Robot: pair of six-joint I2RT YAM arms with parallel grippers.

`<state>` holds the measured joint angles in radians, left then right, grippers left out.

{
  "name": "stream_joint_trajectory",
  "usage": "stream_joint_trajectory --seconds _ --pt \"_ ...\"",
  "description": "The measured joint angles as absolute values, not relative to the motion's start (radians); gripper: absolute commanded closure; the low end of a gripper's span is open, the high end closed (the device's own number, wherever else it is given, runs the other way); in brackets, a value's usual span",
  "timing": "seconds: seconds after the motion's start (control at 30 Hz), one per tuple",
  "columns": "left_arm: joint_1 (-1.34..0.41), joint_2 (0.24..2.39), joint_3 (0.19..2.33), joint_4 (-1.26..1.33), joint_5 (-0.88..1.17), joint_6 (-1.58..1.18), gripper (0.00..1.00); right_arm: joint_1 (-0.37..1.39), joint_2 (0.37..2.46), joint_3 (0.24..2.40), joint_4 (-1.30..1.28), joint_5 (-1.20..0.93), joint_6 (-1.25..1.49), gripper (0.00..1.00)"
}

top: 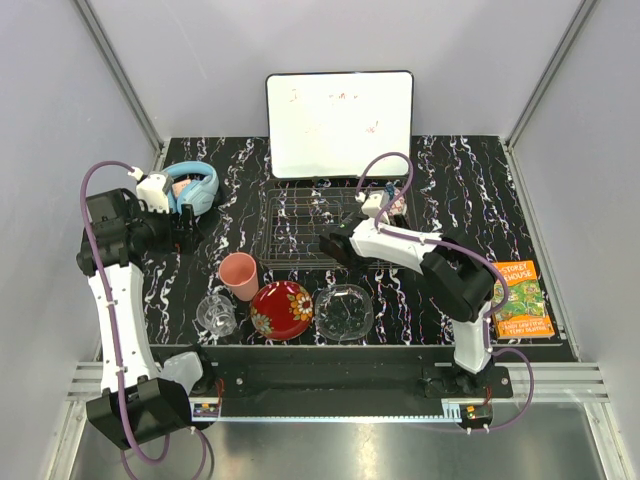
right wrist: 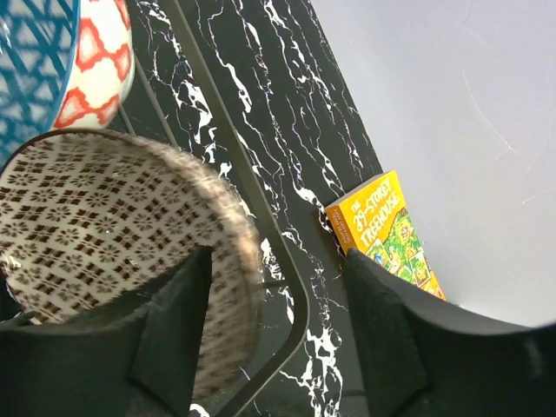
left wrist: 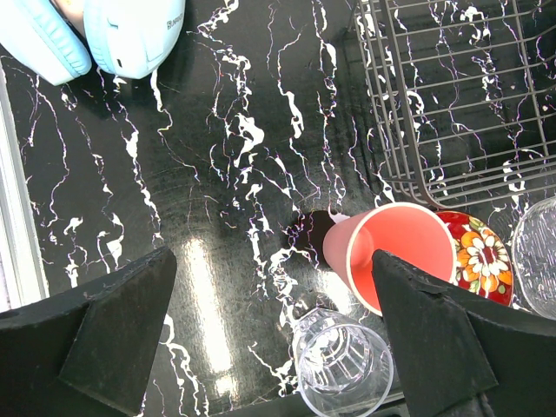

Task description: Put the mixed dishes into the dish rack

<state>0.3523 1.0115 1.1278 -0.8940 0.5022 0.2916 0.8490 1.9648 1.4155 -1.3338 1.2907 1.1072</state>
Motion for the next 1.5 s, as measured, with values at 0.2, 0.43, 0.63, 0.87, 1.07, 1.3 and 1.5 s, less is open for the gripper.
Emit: stream_joint_trajectory --seconds 0.2,0.43,0.63,0.87,1.07,1.3,1.5 --pt "0.354 1.028 1.128 -0.893 0.506 0.288 0.01 0.853 1.967 1.450 -1.340 1.281 1.096 0.24" --pt "0.355 1.030 1.128 -0.893 0.506 0.288 0.01 0.895 1.967 1.540 -1.340 1.246 1.087 0.24" --pt "0.355 1.030 1.128 -0.893 0.506 0.288 0.01 0.895 1.883 1.550 -1.335 1.226 1.085 0.27" --pt "0.355 1.030 1.128 -0.893 0.512 0.287 0.01 0.786 1.680 1.473 -1.337 1.211 1.029 0.27" --pt "0.355 1.030 1.128 -0.893 0.512 0.287 0.01 0.762 1.682 1.389 -1.340 1.183 0.969 0.27" --pt "0.355 1.030 1.128 -0.892 0.512 0.287 0.01 0.761 1.736 1.335 -1.314 1.158 0.937 0.28" --pt "0.355 1.030 1.128 -0.892 0.512 0.287 0.01 0.761 1.739 1.324 -1.247 1.121 0.884 0.29"
